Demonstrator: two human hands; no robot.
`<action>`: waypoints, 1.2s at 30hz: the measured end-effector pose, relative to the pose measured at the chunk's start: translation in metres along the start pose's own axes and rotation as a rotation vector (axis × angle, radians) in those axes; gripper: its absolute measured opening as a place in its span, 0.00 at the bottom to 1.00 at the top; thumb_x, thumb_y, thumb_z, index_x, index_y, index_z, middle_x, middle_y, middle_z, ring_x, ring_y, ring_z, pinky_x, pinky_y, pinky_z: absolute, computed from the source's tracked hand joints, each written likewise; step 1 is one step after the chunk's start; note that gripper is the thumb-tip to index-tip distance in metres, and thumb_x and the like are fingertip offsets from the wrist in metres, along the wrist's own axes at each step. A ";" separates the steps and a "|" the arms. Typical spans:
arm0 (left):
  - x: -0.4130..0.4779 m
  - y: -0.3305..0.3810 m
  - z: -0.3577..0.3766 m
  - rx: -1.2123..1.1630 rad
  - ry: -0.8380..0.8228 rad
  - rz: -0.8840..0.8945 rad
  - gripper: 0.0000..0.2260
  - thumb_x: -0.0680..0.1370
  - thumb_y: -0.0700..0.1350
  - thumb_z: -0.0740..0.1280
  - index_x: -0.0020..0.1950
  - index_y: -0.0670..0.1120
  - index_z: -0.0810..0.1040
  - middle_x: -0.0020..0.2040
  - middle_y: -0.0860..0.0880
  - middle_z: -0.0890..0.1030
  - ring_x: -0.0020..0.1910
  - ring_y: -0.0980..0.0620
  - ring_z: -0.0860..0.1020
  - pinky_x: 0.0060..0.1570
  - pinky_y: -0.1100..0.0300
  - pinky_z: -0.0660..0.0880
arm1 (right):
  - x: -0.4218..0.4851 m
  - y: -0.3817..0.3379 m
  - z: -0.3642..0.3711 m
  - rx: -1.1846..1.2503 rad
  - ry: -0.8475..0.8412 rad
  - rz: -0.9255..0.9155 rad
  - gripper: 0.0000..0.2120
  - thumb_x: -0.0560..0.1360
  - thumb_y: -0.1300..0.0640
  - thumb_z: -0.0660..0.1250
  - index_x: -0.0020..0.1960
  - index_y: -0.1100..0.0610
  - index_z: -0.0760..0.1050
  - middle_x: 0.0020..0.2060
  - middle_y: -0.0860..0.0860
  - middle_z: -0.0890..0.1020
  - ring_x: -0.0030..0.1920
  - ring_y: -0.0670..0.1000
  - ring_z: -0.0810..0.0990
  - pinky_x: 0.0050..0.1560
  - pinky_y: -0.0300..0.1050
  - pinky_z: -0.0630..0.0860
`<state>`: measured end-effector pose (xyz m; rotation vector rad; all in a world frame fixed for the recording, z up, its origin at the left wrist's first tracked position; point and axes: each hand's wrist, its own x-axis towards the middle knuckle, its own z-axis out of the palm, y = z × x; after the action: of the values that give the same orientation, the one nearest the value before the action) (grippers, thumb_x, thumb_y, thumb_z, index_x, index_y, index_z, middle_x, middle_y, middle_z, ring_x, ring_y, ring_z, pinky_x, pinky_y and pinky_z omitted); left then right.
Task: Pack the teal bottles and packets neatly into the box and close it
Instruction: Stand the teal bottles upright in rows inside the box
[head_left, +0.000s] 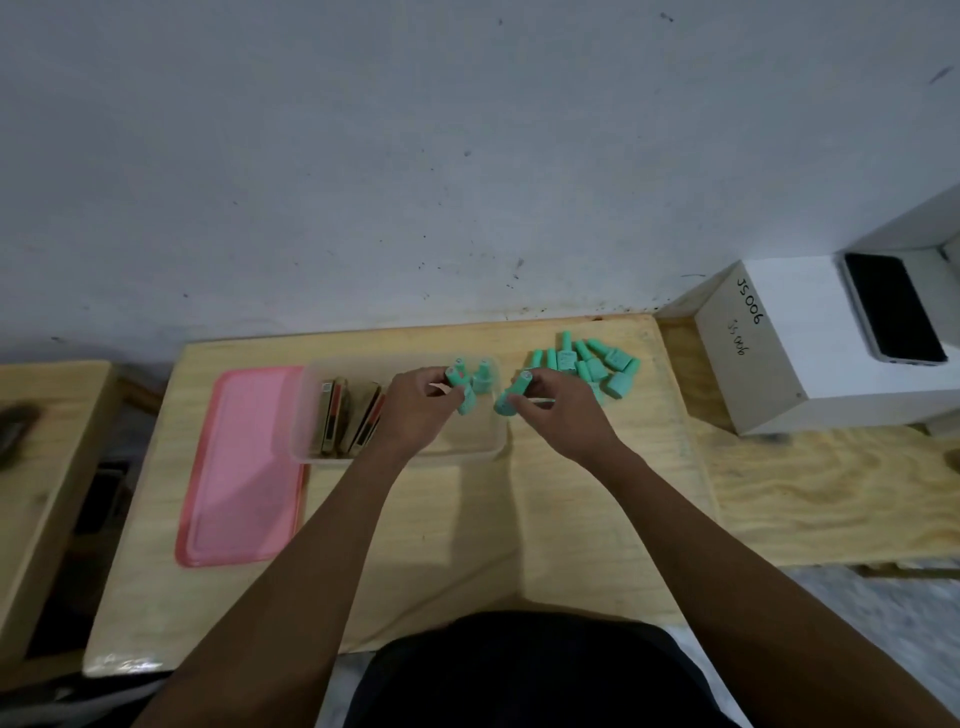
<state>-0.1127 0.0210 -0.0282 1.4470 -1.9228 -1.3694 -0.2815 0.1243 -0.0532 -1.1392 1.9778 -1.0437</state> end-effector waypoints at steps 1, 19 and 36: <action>0.002 -0.003 -0.001 0.023 -0.002 0.013 0.09 0.74 0.41 0.70 0.53 0.47 0.82 0.35 0.49 0.80 0.24 0.63 0.72 0.23 0.74 0.65 | 0.002 -0.001 0.004 -0.020 -0.008 -0.009 0.10 0.74 0.53 0.73 0.54 0.55 0.81 0.46 0.46 0.85 0.48 0.41 0.82 0.52 0.44 0.81; 0.041 -0.055 0.015 0.270 -0.211 0.177 0.11 0.77 0.40 0.67 0.58 0.42 0.80 0.49 0.45 0.76 0.45 0.52 0.76 0.47 0.64 0.69 | 0.029 -0.004 0.038 -0.464 0.023 -0.071 0.12 0.74 0.49 0.71 0.55 0.51 0.82 0.46 0.48 0.81 0.49 0.48 0.75 0.42 0.41 0.67; 0.048 -0.066 0.035 0.225 -0.057 0.128 0.14 0.73 0.33 0.67 0.58 0.41 0.81 0.49 0.44 0.78 0.46 0.49 0.78 0.47 0.64 0.72 | 0.038 -0.008 0.048 -0.657 0.043 -0.008 0.15 0.73 0.49 0.71 0.57 0.52 0.82 0.49 0.53 0.80 0.53 0.54 0.76 0.49 0.51 0.74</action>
<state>-0.1241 -0.0043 -0.1121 1.3668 -2.2251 -1.1803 -0.2557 0.0720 -0.0745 -1.4560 2.4337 -0.4124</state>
